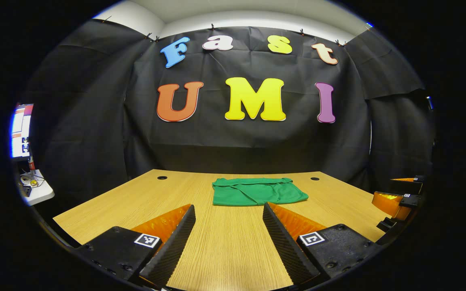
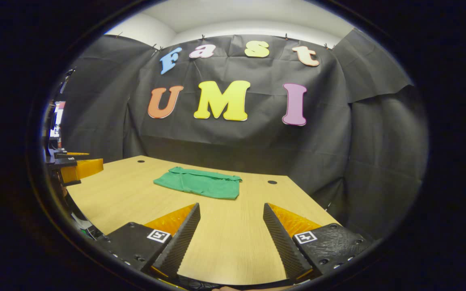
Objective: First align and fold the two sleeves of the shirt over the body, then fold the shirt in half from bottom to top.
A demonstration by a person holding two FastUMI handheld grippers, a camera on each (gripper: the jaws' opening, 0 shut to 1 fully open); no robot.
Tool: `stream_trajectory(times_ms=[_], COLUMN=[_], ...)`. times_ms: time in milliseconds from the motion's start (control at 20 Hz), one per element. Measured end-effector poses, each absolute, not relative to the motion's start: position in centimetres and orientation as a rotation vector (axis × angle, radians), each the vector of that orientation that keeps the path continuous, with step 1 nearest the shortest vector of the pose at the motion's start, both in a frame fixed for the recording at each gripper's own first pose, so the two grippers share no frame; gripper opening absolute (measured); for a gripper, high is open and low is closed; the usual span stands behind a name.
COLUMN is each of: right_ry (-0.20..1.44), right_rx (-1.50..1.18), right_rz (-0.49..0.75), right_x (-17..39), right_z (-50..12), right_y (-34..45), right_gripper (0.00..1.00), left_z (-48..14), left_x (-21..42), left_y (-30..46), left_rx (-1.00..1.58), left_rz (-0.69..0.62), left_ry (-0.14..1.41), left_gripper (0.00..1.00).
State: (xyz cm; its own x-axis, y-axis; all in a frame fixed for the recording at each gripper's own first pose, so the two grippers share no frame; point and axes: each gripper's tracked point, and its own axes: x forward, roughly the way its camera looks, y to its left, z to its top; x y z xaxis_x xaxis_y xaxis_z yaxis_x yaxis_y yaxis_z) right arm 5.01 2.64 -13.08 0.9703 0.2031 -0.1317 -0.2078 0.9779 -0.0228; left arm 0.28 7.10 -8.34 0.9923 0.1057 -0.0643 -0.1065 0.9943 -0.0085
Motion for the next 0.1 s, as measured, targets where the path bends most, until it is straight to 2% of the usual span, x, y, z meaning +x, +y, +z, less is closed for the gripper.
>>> stream_trajectory(times_ms=[100], right_ry=[0.133], right_rx=[-0.045], right_rz=[0.2], right_x=[5.16], right_z=[-13.19], right_y=[2.35], right_gripper=[0.95], left_z=[-8.57], left_x=[0.23], left_y=[7.16], left_rx=[-0.021], left_rz=[0.105], left_ry=[0.07], left_gripper=[1.0])
